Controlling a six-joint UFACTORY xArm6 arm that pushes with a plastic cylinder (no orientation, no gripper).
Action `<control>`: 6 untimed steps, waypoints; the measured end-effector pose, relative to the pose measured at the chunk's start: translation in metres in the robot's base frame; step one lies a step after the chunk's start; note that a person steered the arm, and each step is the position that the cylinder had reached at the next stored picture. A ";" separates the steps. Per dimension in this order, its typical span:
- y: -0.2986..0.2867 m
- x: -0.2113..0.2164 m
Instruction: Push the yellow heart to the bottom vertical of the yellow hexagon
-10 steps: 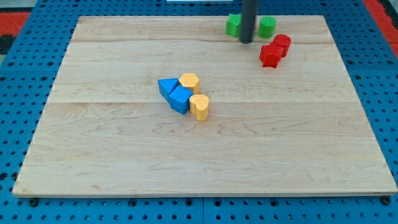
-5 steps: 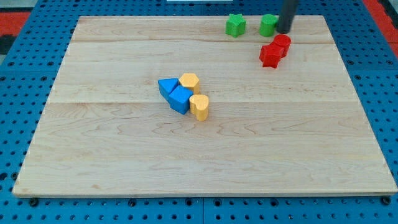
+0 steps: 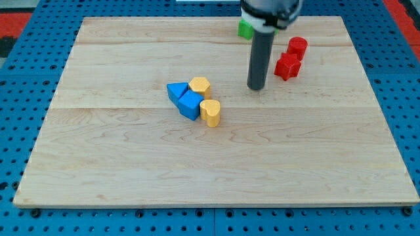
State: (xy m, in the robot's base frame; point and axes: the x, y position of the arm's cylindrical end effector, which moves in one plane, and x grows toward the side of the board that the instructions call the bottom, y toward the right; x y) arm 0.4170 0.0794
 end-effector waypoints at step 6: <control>-0.140 0.073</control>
